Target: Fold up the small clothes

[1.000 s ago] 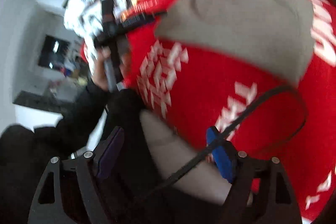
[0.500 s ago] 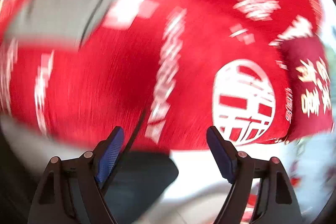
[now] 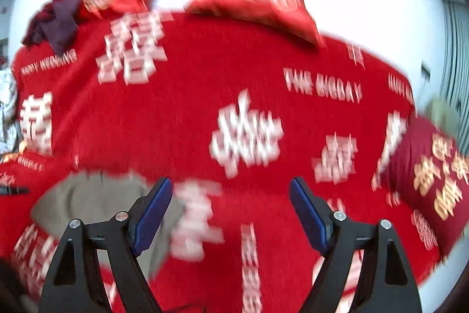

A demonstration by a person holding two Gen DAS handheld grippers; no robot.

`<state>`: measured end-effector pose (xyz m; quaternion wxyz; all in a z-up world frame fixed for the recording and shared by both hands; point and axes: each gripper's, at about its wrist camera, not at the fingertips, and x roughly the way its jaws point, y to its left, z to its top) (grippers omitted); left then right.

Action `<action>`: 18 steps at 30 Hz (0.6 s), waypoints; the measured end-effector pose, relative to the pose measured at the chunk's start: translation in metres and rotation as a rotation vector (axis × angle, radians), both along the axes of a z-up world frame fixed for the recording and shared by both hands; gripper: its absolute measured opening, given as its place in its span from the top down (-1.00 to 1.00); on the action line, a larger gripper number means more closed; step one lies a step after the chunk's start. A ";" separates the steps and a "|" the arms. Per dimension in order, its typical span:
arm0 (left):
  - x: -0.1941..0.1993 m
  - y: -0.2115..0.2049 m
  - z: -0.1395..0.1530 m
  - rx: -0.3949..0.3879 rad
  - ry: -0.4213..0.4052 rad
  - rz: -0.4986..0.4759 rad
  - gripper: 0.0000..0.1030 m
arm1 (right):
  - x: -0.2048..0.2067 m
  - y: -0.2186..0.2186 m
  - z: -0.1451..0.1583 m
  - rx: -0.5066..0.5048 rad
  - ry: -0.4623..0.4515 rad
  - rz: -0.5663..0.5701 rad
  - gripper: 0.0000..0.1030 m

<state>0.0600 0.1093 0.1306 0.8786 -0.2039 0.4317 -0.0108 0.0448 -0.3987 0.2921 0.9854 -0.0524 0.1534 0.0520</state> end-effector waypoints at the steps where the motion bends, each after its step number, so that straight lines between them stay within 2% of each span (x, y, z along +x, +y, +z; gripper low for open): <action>1: 0.001 0.003 0.002 -0.002 0.000 0.008 -0.58 | 0.006 0.005 0.005 0.075 -0.007 0.030 -0.65; 6: 0.004 0.029 0.016 0.003 -0.011 0.049 -0.58 | 0.042 -0.005 0.036 0.565 -0.111 0.147 -0.65; 8: 0.004 0.031 0.013 0.003 -0.005 0.046 -0.58 | 0.048 -0.009 0.047 0.691 -0.128 0.179 -0.65; 9: 0.002 0.029 0.011 0.001 -0.012 0.041 -0.58 | 0.050 -0.005 0.053 0.677 -0.135 0.162 -0.65; 12: 0.000 0.011 -0.005 0.018 -0.024 0.012 -0.58 | 0.045 0.017 0.057 0.503 -0.174 0.158 -0.65; 14: 0.005 -0.003 -0.022 0.026 0.019 -0.009 -0.58 | 0.037 0.022 0.048 0.466 -0.183 0.196 -0.65; 15: 0.011 -0.009 -0.033 0.022 0.057 -0.025 -0.58 | 0.034 0.022 0.039 0.479 -0.178 0.222 -0.65; 16: 0.015 -0.012 -0.038 0.023 0.077 -0.029 -0.58 | 0.035 0.021 0.028 0.502 -0.161 0.256 -0.65; 17: 0.018 -0.015 -0.041 0.031 0.091 -0.031 -0.58 | 0.041 0.023 0.013 0.535 -0.086 0.336 -0.65; 18: 0.022 -0.016 -0.043 0.043 0.096 -0.030 -0.58 | 0.050 0.029 0.001 0.518 0.011 0.379 -0.63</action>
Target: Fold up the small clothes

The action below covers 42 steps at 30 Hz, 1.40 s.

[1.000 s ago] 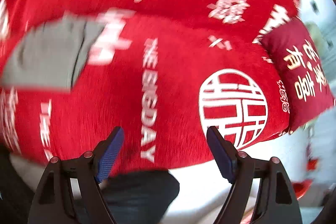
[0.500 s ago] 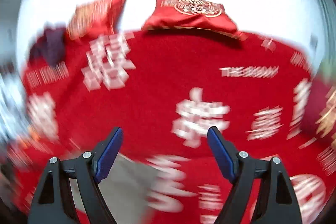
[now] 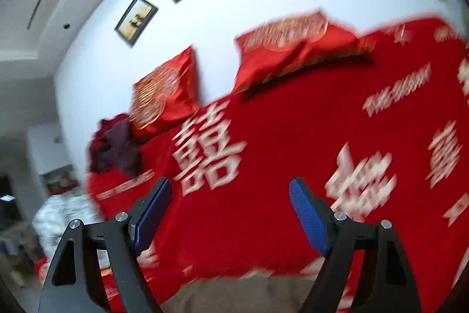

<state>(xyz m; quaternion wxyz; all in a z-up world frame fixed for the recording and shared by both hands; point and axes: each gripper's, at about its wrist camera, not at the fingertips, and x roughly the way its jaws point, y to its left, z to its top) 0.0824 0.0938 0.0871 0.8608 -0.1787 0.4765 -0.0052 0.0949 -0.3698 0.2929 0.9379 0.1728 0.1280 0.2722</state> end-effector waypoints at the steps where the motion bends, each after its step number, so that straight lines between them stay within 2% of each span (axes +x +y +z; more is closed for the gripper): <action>1: 0.005 0.001 0.000 0.016 -0.001 0.000 -0.58 | 0.012 0.010 -0.016 -0.087 0.093 0.016 -0.60; 3: 0.015 0.006 0.001 0.051 -0.003 0.012 -0.58 | 0.032 0.028 -0.049 -0.288 0.206 -0.018 -0.43; 5: 0.024 0.016 -0.001 0.066 0.001 0.030 -0.58 | 0.050 0.038 -0.083 -0.418 0.305 -0.025 -0.43; 6: 0.029 0.020 -0.003 0.072 0.006 0.040 -0.58 | 0.060 0.038 -0.099 -0.438 0.351 -0.025 -0.43; 9: 0.047 0.036 -0.014 0.100 0.035 0.078 -0.58 | 0.094 0.036 -0.147 -0.439 0.503 -0.005 -0.42; 10: 0.055 0.042 -0.018 0.106 0.047 0.090 -0.58 | 0.101 0.037 -0.160 -0.422 0.573 -0.039 -0.41; 13: 0.077 0.056 -0.031 0.094 0.082 0.110 -0.58 | 0.131 0.043 -0.185 -0.445 0.627 -0.016 -0.30; 16: 0.099 0.062 -0.046 0.083 0.120 0.109 -0.58 | 0.162 0.051 -0.207 -0.430 0.698 0.048 -0.09; 18: 0.110 0.060 -0.057 0.073 0.146 0.092 -0.58 | 0.184 0.057 -0.229 -0.428 0.790 0.101 0.20; 20: 0.118 0.052 -0.067 0.066 0.167 0.056 -0.58 | 0.196 0.061 -0.246 -0.423 0.843 0.136 0.32; 21: 0.120 0.047 -0.071 0.060 0.175 0.033 -0.58 | 0.200 0.063 -0.255 -0.425 0.875 0.154 0.46; 22: 0.122 0.042 -0.077 0.061 0.188 0.011 -0.58 | 0.205 0.066 -0.262 -0.432 0.888 0.161 0.57; 23: 0.123 0.039 -0.081 0.077 0.196 0.005 -0.58 | 0.206 0.065 -0.261 -0.434 0.855 0.154 0.85; 24: 0.123 0.036 -0.081 0.086 0.184 0.002 -0.57 | 0.207 0.063 -0.257 -0.420 0.842 0.156 0.87; 26: 0.122 0.033 -0.072 0.055 0.129 -0.013 -0.57 | 0.203 0.056 -0.240 -0.382 0.768 0.125 0.88; 28: 0.124 0.031 -0.063 0.031 0.073 -0.028 -0.53 | 0.198 0.047 -0.226 -0.342 0.714 0.096 0.88; 29: 0.126 0.029 -0.059 0.031 0.052 -0.040 -0.41 | 0.197 0.044 -0.222 -0.351 0.690 0.074 0.88; 31: 0.130 0.026 -0.053 0.028 0.030 -0.062 -0.41 | 0.196 0.046 -0.219 -0.399 0.654 0.040 0.88; 33: 0.134 0.029 -0.055 0.009 0.046 -0.055 -0.41 | 0.199 0.050 -0.230 -0.474 0.665 -0.015 0.88; 34: 0.138 0.030 -0.060 0.015 0.080 -0.045 -0.41 | 0.202 0.052 -0.238 -0.491 0.685 -0.026 0.88; 36: 0.142 0.032 -0.070 0.049 0.149 -0.030 -0.41 | 0.208 0.051 -0.259 -0.523 0.756 -0.054 0.87; 37: 0.141 0.032 -0.075 0.076 0.176 -0.026 -0.41 | 0.204 0.045 -0.267 -0.508 0.781 -0.060 0.82; 39: 0.133 0.031 -0.070 0.106 0.172 -0.017 -0.41 | 0.198 0.036 -0.265 -0.447 0.777 -0.089 0.63; 40: 0.128 0.030 -0.065 0.098 0.159 -0.017 -0.41 | 0.195 0.034 -0.260 -0.448 0.775 -0.110 0.56; 42: 0.111 0.024 -0.054 0.067 0.118 -0.026 -0.42 | 0.181 0.030 -0.240 -0.500 0.714 -0.179 0.52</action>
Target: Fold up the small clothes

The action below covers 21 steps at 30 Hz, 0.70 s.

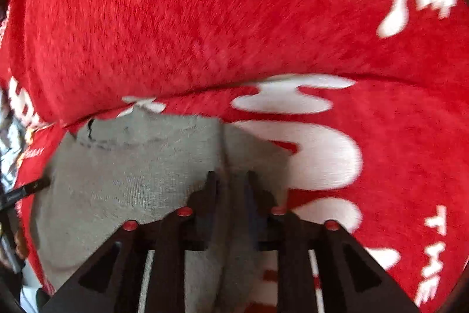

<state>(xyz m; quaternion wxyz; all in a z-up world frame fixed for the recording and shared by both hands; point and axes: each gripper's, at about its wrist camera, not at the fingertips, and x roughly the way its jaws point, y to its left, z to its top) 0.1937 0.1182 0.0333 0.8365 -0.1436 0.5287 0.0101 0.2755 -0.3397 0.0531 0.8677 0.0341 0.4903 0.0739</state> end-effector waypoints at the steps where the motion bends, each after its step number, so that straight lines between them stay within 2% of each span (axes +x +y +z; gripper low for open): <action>1: -0.009 -0.007 0.004 0.001 -0.021 -0.010 -0.49 | -0.007 -0.001 0.009 -0.018 -0.032 0.000 0.51; 2: -0.017 -0.016 0.007 0.029 -0.034 -0.019 -0.75 | -0.018 -0.003 0.022 -0.023 -0.075 -0.001 0.49; 3: -0.021 -0.023 0.009 0.061 -0.045 -0.027 -0.90 | -0.028 -0.006 0.034 -0.005 -0.117 -0.004 0.40; 4: -0.025 -0.033 0.011 0.097 -0.061 -0.044 -0.90 | -0.032 -0.007 0.042 0.011 -0.139 -0.008 0.33; 6: -0.024 -0.048 0.009 0.122 -0.072 -0.072 -0.90 | -0.049 -0.012 0.061 0.045 -0.181 -0.024 0.02; 11: -0.038 -0.083 0.009 0.164 -0.121 -0.093 -0.90 | -0.091 -0.006 0.087 0.086 -0.230 -0.018 -0.02; 13: -0.056 -0.097 0.012 0.203 -0.146 -0.110 -0.90 | -0.113 0.000 0.091 0.091 -0.239 0.002 -0.02; 15: -0.073 -0.102 0.007 0.206 -0.141 -0.096 -0.90 | -0.138 0.006 0.088 0.066 -0.234 0.038 -0.07; 18: -0.092 -0.094 -0.010 0.123 -0.077 -0.065 -0.91 | -0.167 0.020 0.073 0.041 -0.208 0.104 -0.09; 19: -0.096 -0.092 -0.015 0.118 -0.066 -0.058 -0.91 | -0.175 0.026 0.066 0.045 -0.192 0.127 -0.09; 20: -0.102 -0.092 -0.015 0.137 -0.095 -0.056 -0.91 | -0.181 0.032 0.057 0.053 -0.166 0.147 -0.10; 21: -0.109 -0.094 -0.014 0.174 -0.124 -0.055 -1.00 | -0.185 0.035 0.047 0.062 -0.141 0.156 -0.10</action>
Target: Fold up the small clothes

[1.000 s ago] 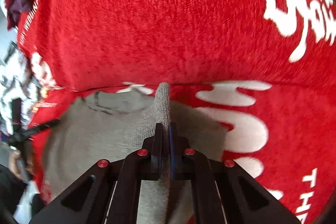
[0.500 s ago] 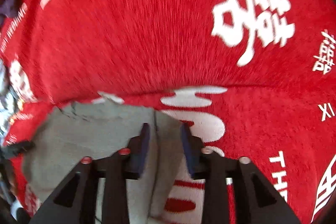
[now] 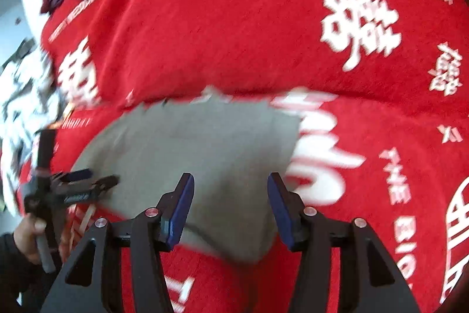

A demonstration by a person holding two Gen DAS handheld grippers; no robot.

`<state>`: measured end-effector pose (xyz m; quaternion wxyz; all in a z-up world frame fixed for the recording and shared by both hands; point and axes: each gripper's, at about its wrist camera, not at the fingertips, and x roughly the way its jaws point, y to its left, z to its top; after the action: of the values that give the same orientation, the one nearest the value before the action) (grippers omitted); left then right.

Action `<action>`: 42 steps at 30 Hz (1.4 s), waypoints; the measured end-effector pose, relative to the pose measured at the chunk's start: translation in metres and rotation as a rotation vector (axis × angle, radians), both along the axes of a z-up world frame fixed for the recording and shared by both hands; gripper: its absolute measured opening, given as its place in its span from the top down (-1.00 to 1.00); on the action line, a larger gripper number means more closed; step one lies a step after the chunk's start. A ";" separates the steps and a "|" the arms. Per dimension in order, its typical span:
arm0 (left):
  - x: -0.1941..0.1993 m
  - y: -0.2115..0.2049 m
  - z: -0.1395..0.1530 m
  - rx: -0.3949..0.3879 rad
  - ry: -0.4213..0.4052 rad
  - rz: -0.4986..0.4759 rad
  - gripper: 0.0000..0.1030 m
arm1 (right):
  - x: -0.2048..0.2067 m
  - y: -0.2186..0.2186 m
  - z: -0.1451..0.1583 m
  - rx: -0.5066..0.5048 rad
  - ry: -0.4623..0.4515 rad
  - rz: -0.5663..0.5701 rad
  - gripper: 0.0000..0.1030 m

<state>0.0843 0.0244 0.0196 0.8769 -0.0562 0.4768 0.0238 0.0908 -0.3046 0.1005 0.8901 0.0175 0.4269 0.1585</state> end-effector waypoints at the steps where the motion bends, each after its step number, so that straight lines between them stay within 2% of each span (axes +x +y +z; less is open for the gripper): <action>1: -0.004 -0.001 -0.003 0.030 -0.009 0.002 -1.00 | -0.002 0.004 -0.010 -0.006 0.028 0.002 -0.10; 3: -0.013 0.000 -0.007 0.035 -0.091 -0.013 -1.00 | -0.009 0.012 -0.027 -0.041 0.071 0.013 -0.10; 6: 0.000 0.006 -0.003 0.001 -0.080 0.001 -1.00 | -0.017 0.014 -0.035 -0.049 0.085 0.009 -0.10; 8: 0.020 0.011 -0.002 -0.027 -0.075 -0.019 -1.00 | -0.023 0.010 -0.029 -0.035 0.077 -0.008 -0.10; 9: 0.029 0.011 -0.006 -0.005 -0.096 -0.044 -1.00 | -0.024 0.007 -0.025 -0.027 0.071 -0.019 -0.10; 10: 0.032 0.014 -0.013 -0.024 -0.076 -0.065 -1.00 | -0.025 0.004 -0.020 -0.010 0.061 -0.031 -0.11; 13: 0.026 0.021 -0.017 -0.083 -0.110 -0.058 -1.00 | -0.029 -0.005 -0.005 -0.008 0.030 -0.052 -0.11; 17: 0.027 0.013 -0.020 -0.032 -0.099 -0.061 -1.00 | -0.032 -0.016 0.005 0.002 0.001 -0.085 -0.19; 25: 0.025 0.015 -0.020 -0.044 -0.102 -0.060 -1.00 | -0.034 -0.022 0.003 0.049 0.014 -0.107 -0.19; 31: 0.026 0.016 -0.021 -0.044 -0.102 -0.060 -1.00 | -0.048 -0.031 0.034 0.109 -0.049 -0.102 -0.19; 34: 0.026 0.016 -0.021 -0.044 -0.102 -0.060 -1.00 | -0.057 -0.037 0.051 0.094 -0.100 -0.094 -0.20; 42: 0.026 0.016 -0.022 -0.044 -0.101 -0.061 -1.00 | -0.071 -0.046 0.080 0.136 -0.178 -0.088 -0.23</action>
<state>0.1102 0.0406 -0.0023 0.8988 -0.0621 0.4336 -0.0164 0.0202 -0.3501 0.1802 0.9275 0.0826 0.3331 0.1486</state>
